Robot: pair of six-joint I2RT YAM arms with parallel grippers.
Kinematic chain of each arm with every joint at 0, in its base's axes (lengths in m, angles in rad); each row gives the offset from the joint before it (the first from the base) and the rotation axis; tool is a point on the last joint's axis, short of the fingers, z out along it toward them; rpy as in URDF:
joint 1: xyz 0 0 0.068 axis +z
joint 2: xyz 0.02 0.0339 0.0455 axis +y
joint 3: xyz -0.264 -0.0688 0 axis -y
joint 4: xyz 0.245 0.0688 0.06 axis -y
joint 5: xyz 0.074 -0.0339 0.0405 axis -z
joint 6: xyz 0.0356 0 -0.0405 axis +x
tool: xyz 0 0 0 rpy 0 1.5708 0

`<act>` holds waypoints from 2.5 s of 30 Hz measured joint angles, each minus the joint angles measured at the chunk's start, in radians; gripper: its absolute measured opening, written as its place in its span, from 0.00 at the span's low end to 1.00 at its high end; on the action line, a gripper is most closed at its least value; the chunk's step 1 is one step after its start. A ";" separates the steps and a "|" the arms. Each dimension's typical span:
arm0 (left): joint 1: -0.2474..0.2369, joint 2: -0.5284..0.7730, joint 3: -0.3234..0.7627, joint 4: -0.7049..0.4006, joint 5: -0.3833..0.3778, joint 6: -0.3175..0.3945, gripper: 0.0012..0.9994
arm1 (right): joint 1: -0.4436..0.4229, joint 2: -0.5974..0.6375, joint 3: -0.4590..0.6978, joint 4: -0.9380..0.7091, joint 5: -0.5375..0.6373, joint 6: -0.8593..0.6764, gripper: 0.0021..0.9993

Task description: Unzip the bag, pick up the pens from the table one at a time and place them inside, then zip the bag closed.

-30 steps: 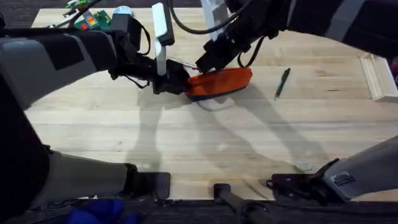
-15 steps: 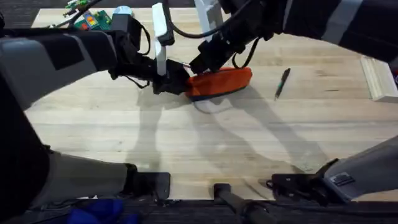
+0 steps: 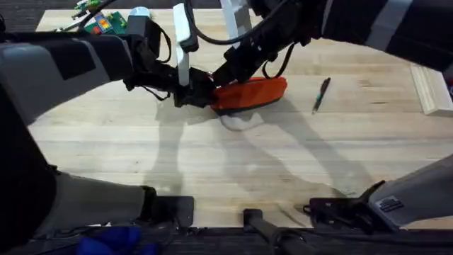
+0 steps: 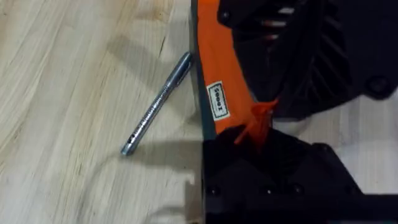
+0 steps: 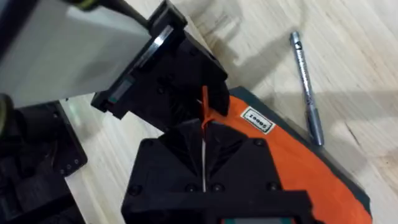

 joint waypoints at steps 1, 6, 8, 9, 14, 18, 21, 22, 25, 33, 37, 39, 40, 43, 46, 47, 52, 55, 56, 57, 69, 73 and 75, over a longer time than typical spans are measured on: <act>0.000 0.000 0.000 0.000 0.000 0.000 0.04 | 0.000 0.000 0.000 0.000 -0.001 0.000 0.03; 0.000 0.000 0.000 0.000 0.000 0.000 0.04 | 0.000 0.000 0.000 -0.002 -0.014 -0.003 0.03; 0.000 0.000 0.000 0.000 0.000 0.000 0.04 | -0.001 0.000 0.000 -0.002 -0.016 -0.003 0.03; 0.000 0.000 0.000 0.000 0.000 0.000 0.04 | -0.002 0.000 0.000 -0.003 -0.020 -0.003 0.07; 0.000 0.000 0.000 0.003 0.000 0.000 0.04 | -0.011 0.000 0.004 0.004 -0.072 0.005 0.42; 0.000 0.000 0.000 0.003 0.000 0.000 0.04 | -0.040 0.000 0.004 0.004 -0.090 0.015 0.96; 0.000 0.000 0.000 0.003 0.000 0.000 0.04 | -0.077 0.000 0.004 0.004 -0.094 0.033 0.99; 0.000 0.000 0.000 0.003 0.000 0.000 0.04 | -0.089 0.000 0.004 0.004 -0.094 0.036 1.00; 0.000 0.000 0.000 0.003 0.000 0.000 0.04 | -0.125 0.000 0.005 0.004 -0.094 0.044 1.00; 0.000 0.000 0.000 0.003 0.000 0.000 0.04 | -0.196 0.000 0.005 0.000 -0.094 0.055 1.00; 0.000 0.000 0.000 0.000 0.000 0.001 0.08 | -0.202 0.000 0.005 -0.003 -0.094 0.055 1.00; 0.000 0.000 0.000 -0.005 0.000 0.002 0.18 | -0.202 0.000 0.005 -0.005 -0.090 0.057 1.00; 0.000 0.000 0.000 -0.009 0.001 0.002 0.23 | -0.202 0.000 0.006 -0.010 -0.084 0.058 1.00; 0.000 -0.001 0.000 -0.016 0.001 0.007 0.38 | -0.202 0.000 0.008 -0.026 -0.058 0.058 1.00; 0.000 -0.010 0.000 -0.025 -0.001 0.007 0.83 | -0.202 0.000 0.008 -0.033 -0.036 0.058 1.00; 0.000 -0.019 0.000 -0.029 -0.003 0.004 0.95 | -0.202 0.000 0.008 -0.034 -0.032 0.058 1.00; 0.002 -0.107 0.000 -0.074 -0.038 0.007 1.00 | -0.202 0.000 0.009 -0.034 -0.021 0.058 1.00; 0.002 -0.169 0.000 -0.099 -0.055 0.001 1.00 | -0.204 0.000 0.009 -0.034 -0.020 0.058 1.00; 0.003 -0.190 0.000 -0.103 -0.061 -0.006 0.99 | -0.205 0.000 0.009 -0.034 -0.020 0.058 1.00; 0.003 -0.210 0.000 -0.105 -0.067 -0.017 0.99 | -0.206 0.000 0.009 -0.034 -0.020 0.058 1.00; 0.003 -0.459 0.000 -0.187 -0.182 -0.307 1.00 | -0.240 -0.024 0.009 -0.053 -0.013 0.058 1.00; 0.003 -0.521 0.000 -0.250 -0.211 -0.411 1.00 | -0.251 -0.075 0.011 -0.056 -0.014 0.074 1.00; 0.003 -0.540 0.000 -0.281 -0.221 -0.452 1.00 | -0.255 -0.098 0.016 -0.064 -0.014 0.082 1.00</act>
